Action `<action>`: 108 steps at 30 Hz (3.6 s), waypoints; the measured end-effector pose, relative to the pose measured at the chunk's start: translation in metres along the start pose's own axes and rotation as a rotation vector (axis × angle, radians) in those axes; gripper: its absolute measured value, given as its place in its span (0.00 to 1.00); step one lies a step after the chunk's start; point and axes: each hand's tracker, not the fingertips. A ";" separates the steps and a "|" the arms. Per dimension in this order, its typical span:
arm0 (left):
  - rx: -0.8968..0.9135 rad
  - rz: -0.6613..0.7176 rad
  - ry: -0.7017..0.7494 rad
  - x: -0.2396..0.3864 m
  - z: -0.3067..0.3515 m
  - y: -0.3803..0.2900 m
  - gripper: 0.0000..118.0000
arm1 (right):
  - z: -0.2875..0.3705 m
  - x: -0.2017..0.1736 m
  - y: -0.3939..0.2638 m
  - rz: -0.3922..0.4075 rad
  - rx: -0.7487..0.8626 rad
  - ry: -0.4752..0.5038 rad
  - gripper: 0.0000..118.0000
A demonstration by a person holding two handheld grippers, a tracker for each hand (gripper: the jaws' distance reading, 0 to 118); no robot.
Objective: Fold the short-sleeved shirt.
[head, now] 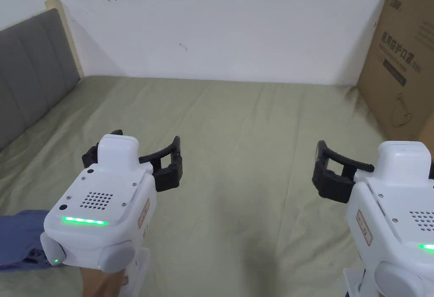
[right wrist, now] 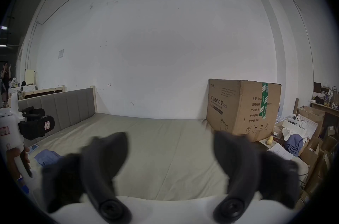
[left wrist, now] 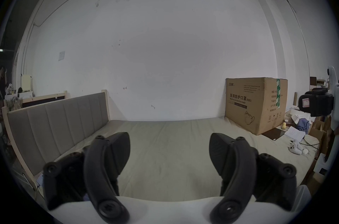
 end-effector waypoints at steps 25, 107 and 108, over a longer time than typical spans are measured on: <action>0.039 0.041 0.025 -0.003 0.004 0.005 1.00 | 0.004 0.003 0.005 -0.022 0.034 -0.026 1.00; 0.004 0.017 0.021 -0.007 0.004 0.000 1.00 | -0.037 -0.007 0.027 -0.242 -0.747 -0.189 0.98; 0.004 0.018 0.021 -0.008 0.003 0.000 1.00 | -0.036 -0.007 0.027 -0.241 -0.741 -0.183 0.98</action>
